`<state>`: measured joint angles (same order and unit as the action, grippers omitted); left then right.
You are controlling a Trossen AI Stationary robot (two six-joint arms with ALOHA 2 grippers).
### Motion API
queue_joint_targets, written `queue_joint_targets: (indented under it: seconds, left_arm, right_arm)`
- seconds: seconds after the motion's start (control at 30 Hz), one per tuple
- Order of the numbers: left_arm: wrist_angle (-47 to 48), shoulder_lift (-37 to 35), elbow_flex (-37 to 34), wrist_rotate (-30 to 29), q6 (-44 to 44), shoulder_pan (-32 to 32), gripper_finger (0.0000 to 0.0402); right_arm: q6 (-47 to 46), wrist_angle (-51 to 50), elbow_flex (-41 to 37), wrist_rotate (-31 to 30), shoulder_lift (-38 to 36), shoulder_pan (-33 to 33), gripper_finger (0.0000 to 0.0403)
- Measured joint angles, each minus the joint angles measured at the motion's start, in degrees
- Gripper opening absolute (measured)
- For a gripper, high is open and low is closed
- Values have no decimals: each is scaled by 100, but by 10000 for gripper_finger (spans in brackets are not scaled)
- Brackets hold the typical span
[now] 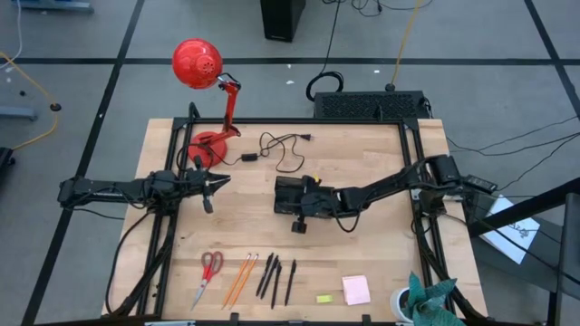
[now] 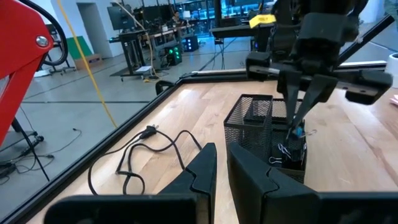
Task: Pick and place office supplies into organizer
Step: Put the black binder clip into the black desk organizer
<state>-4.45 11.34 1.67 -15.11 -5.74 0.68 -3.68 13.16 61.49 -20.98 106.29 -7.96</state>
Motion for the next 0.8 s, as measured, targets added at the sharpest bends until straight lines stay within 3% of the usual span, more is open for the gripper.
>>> queue_joint_targets:
  seconds: [0.57, 0.8]
  left_arm:
    - [48, -1, 0, 0, 0, 0, 47]
    - [48, 1, 0, 0, 0, 0, 47]
  right_arm:
    - [-141, 30, 0, -5, 368, 30, 3]
    - [-170, 32, 0, -1, 370, 30, 58]
